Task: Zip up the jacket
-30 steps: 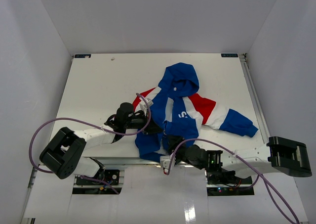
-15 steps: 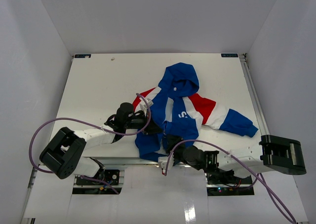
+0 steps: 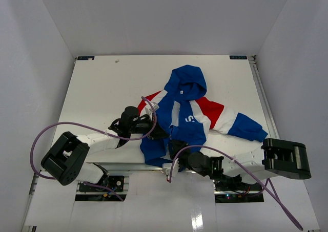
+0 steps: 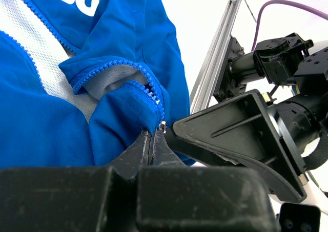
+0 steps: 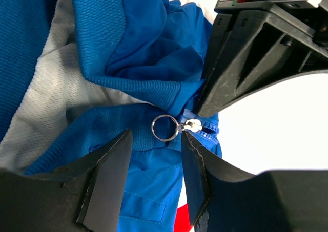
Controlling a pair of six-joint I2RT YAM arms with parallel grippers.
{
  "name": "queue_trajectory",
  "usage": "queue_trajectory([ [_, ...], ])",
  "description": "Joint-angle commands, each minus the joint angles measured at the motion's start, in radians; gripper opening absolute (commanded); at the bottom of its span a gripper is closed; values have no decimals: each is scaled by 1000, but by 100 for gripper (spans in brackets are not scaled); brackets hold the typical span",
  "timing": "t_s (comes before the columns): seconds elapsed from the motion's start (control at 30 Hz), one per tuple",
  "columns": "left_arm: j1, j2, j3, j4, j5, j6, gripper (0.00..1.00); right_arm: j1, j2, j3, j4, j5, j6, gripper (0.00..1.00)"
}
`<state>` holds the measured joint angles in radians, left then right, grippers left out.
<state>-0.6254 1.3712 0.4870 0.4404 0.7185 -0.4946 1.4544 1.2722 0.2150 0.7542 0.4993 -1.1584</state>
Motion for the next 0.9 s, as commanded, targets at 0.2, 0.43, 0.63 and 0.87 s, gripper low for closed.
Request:
queue_trajectory([
  [0.2, 0, -14, 22, 5, 22, 2, 0, 4, 59, 30, 147, 29, -36, 48],
  [0.43, 0, -18, 20, 14, 33, -4, 0, -14, 80, 38, 186, 34, -42, 45],
  [0.63, 0, -26, 13, 28, 41, -10, 0, -25, 105, 41, 224, 41, -46, 43],
  [0.87, 0, -27, 12, 29, 40, -10, 0, -29, 116, 39, 242, 52, -44, 36],
])
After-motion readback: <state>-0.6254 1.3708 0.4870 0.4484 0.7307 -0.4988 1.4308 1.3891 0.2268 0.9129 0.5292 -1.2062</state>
